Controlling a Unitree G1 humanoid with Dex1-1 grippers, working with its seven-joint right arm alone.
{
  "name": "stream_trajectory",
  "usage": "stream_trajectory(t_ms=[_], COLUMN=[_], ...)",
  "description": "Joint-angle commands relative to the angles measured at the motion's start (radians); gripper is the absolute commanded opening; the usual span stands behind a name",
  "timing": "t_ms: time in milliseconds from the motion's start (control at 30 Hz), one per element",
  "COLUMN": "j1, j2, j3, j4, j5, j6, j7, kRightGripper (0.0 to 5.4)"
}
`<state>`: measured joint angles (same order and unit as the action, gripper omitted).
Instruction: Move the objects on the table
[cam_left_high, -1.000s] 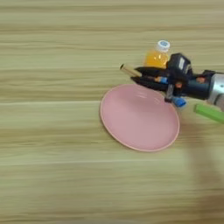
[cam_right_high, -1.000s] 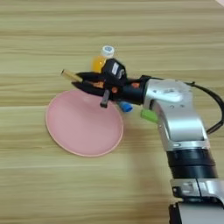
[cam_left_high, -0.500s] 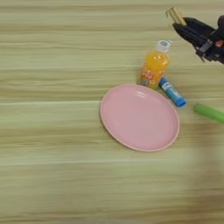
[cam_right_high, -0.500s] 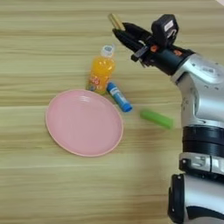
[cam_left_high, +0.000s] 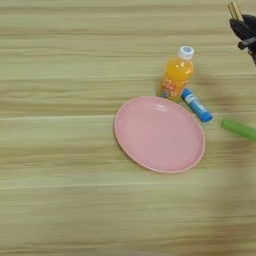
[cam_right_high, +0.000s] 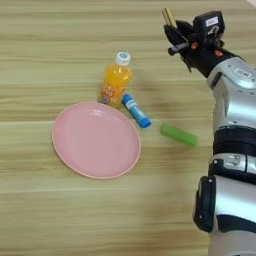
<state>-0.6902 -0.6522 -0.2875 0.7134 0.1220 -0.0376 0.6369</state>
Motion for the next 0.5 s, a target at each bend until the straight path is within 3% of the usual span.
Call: stream_trajectory(t_ms=[33,500], j1=[-0.119,-0.165], j2=[-0.067,-0.084], j3=[0.033,0.156], j4=[0.098,0.413], j5=[-0.064,-0.230], j6=[-0.102,-0.277], j7=[-0.062,-0.165], kRightGripper=[0.88,0.88])
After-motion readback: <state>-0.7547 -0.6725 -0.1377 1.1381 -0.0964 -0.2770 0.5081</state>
